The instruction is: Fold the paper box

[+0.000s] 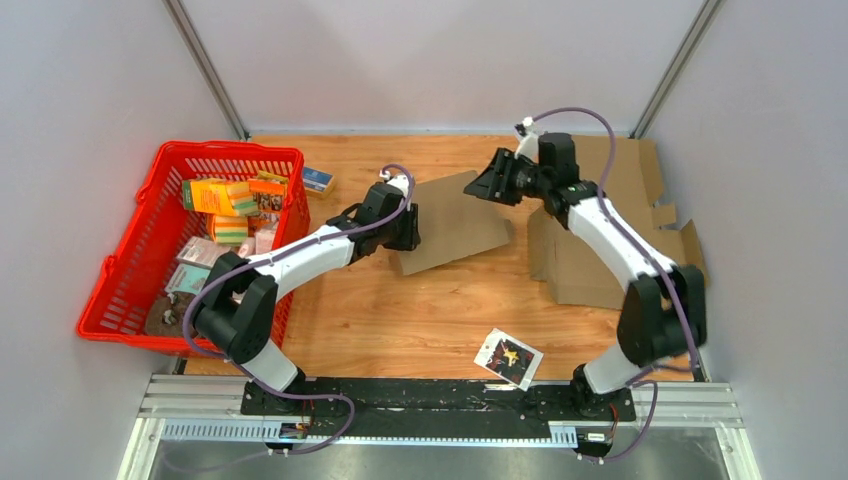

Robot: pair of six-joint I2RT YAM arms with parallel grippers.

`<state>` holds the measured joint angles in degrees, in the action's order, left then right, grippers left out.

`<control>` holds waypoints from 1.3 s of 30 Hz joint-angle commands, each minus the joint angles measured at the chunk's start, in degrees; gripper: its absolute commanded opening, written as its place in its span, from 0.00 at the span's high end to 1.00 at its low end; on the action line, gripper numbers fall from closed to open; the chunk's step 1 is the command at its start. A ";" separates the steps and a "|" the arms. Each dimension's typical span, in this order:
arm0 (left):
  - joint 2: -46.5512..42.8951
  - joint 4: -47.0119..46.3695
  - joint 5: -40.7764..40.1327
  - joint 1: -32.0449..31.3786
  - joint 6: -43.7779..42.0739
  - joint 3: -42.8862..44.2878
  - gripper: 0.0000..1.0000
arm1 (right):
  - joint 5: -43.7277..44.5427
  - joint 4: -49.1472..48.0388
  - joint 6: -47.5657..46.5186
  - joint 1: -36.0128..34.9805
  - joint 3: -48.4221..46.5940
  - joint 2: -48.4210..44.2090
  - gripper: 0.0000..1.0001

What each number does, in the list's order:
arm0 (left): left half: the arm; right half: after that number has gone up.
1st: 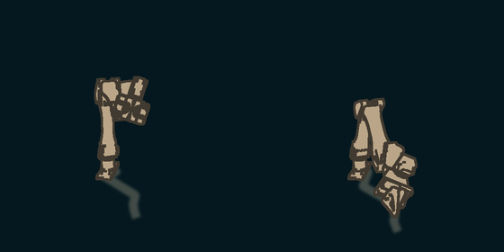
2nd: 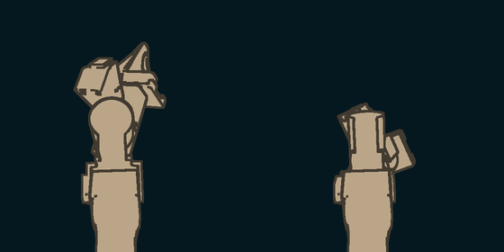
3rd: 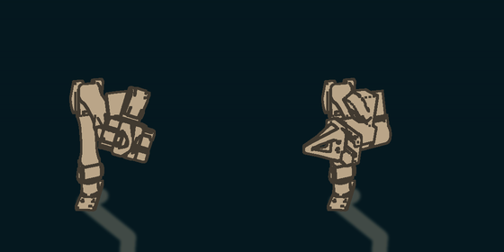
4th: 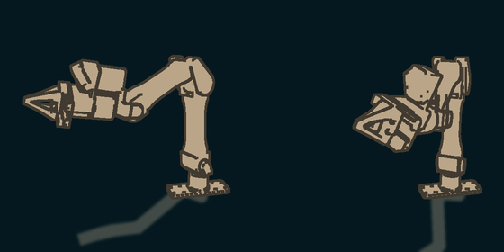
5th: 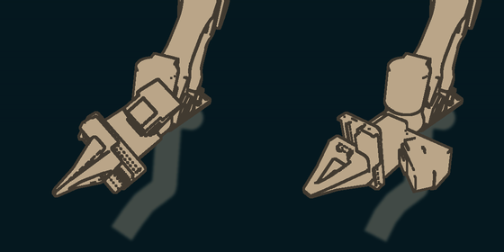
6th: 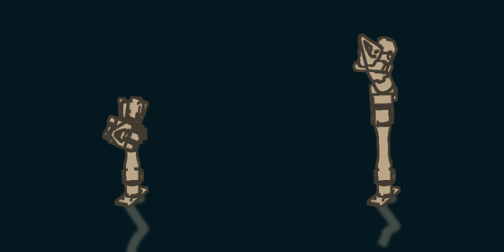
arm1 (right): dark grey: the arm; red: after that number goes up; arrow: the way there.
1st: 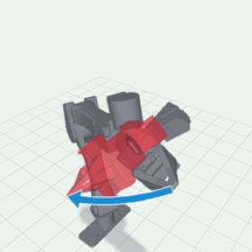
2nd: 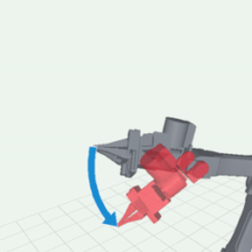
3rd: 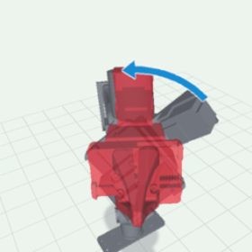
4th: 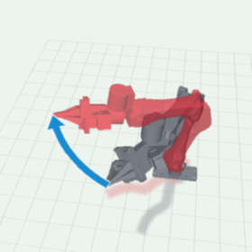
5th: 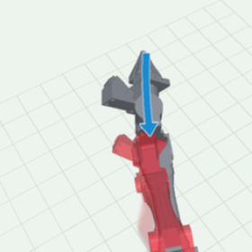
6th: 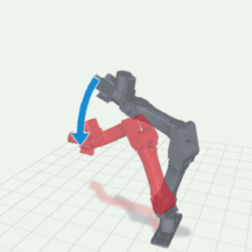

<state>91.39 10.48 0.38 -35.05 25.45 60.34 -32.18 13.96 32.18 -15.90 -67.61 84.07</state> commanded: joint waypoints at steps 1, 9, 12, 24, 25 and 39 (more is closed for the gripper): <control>-1.66 -1.78 -0.21 0.50 -0.05 -1.97 0.56 | -9.65 -2.08 -2.65 0.78 -7.00 12.76 0.53; 0.10 -0.11 -0.21 1.21 -2.07 -1.01 0.56 | -6.24 -10.88 0.34 3.77 0.71 18.58 0.63; -0.16 0.95 2.15 1.21 -3.04 1.18 0.55 | -2.81 -11.67 -0.72 3.86 4.67 18.67 0.63; 3.61 -0.81 6.03 2.26 0.65 2.96 0.54 | -8.07 -18.10 2.10 8.78 6.27 19.02 0.65; 3.88 -1.16 6.12 2.53 0.65 2.42 0.54 | -8.33 -17.65 1.66 9.04 5.22 20.07 0.65; -8.24 6.47 2.52 4.45 -4.62 0.93 0.42 | -1.66 -0.20 -9.85 10.63 -4.24 20.68 0.48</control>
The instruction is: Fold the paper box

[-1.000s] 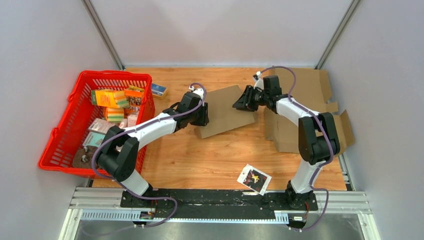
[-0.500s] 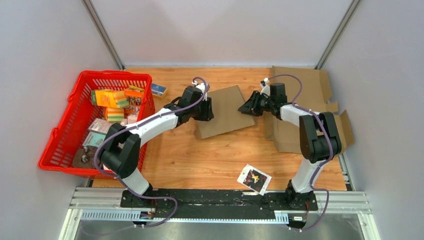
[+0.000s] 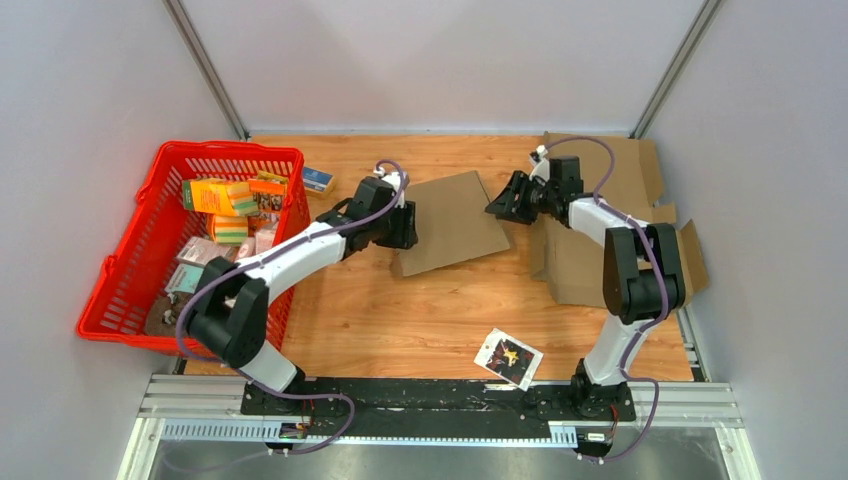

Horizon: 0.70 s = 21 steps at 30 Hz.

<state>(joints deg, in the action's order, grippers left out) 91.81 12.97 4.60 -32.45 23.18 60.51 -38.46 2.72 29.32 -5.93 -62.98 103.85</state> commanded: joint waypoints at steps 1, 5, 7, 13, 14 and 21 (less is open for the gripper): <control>-9.88 4.16 -0.83 2.56 -1.83 0.14 0.39 | 5.14 12.64 -9.69 0.66 -10.91 2.83 0.47; -13.41 3.46 0.67 7.39 2.82 -3.99 0.29 | 2.09 16.95 -13.14 0.66 -17.69 8.28 0.44; -11.93 3.46 3.38 9.49 3.97 -4.79 0.28 | 0.23 17.32 -13.06 0.66 -19.28 10.49 0.46; -8.40 -1.54 6.13 10.12 8.11 -6.10 0.25 | -2.94 12.92 -9.99 1.01 -16.83 11.81 0.59; -8.14 -1.98 6.03 10.12 8.63 -6.28 0.25 | -2.33 12.84 -9.90 0.75 -16.13 11.81 0.60; -5.41 -4.08 7.00 10.12 11.36 -6.63 0.24 | -0.48 10.03 -7.36 3.11 -11.83 11.11 0.75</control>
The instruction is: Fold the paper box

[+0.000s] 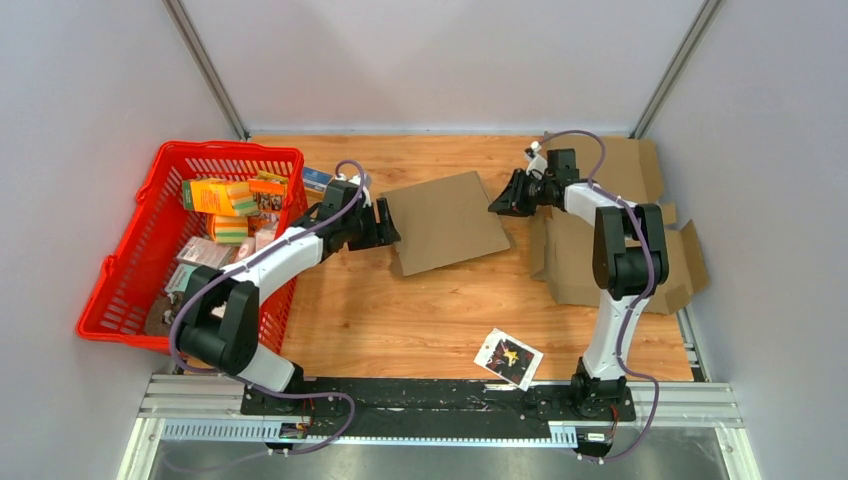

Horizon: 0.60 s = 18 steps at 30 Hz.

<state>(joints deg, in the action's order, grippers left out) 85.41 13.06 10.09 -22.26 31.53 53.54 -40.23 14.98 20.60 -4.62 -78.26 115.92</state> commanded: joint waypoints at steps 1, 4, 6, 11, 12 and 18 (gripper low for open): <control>1.16 -4.70 1.43 -0.06 3.53 0.08 0.24 | 1.03 -2.59 1.46 2.16 4.07 -0.96 0.76; 1.95 -6.73 1.43 -0.06 5.56 -1.07 0.23 | -0.20 -3.03 1.46 3.48 5.48 -0.61 0.81; 2.39 -7.95 1.60 -0.06 6.87 -1.24 0.23 | -0.12 -2.94 1.29 4.09 6.10 -0.43 0.85; 4.06 -12.35 2.39 -0.06 10.39 -1.16 0.23 | -1.17 -4.44 1.64 6.29 7.59 -0.34 0.87; 4.59 -12.88 2.48 -0.06 10.83 -0.98 0.23 | -1.17 -4.35 1.64 6.64 7.68 -0.17 0.87; 7.23 -20.15 3.97 -0.06 15.66 -1.07 0.22 | -0.99 -4.61 1.72 7.52 7.95 0.36 0.89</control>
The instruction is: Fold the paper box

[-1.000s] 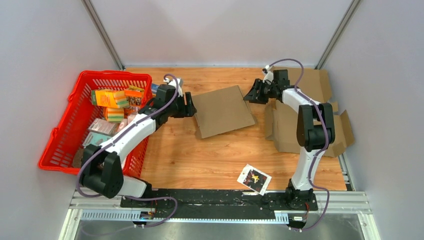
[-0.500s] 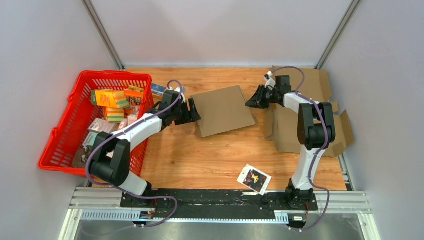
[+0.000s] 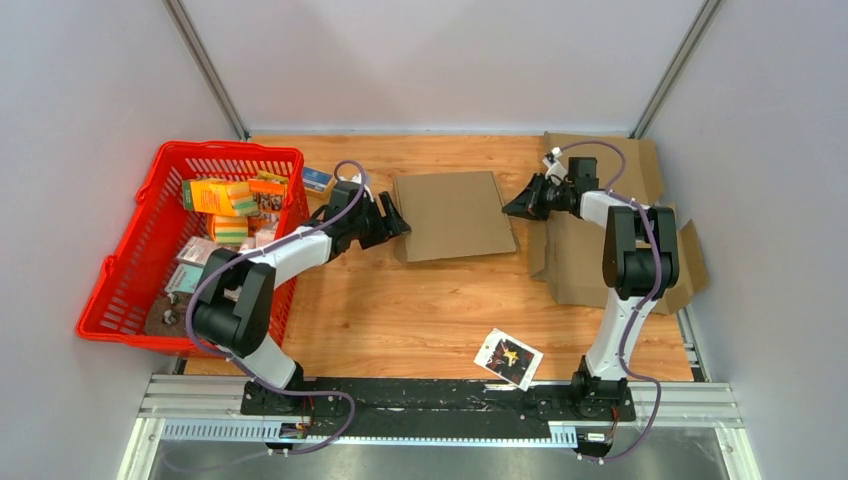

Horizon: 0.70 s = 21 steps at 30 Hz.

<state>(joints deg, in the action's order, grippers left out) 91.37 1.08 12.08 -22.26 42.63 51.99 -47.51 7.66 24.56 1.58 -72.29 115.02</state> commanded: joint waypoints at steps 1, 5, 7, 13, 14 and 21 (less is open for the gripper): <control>1.79 -9.59 3.20 -0.06 5.26 0.31 0.22 | 6.37 2.62 -2.23 1.32 1.98 1.26 0.89; 2.58 -14.52 4.97 -0.06 8.51 -0.13 0.22 | 7.07 2.71 -1.88 1.67 1.89 2.13 0.91; 2.93 -15.76 5.50 -0.06 9.48 -0.31 0.22 | 7.51 2.89 -1.79 2.02 1.98 2.49 0.92; 2.40 -17.59 3.83 -0.06 12.29 -2.41 0.21 | 7.87 2.62 -1.44 3.07 2.24 2.58 0.92; 2.67 -19.00 4.27 -0.06 13.87 -3.03 0.21 | 7.87 2.54 -1.53 3.07 2.24 2.49 0.93; 6.09 -26.73 7.87 -0.06 20.12 -3.12 0.21 | 7.17 1.40 -0.65 3.77 2.59 2.49 0.93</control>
<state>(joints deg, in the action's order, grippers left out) 95.57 -18.35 17.54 -22.26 57.91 49.39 -47.66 7.64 25.74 3.60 -71.96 115.09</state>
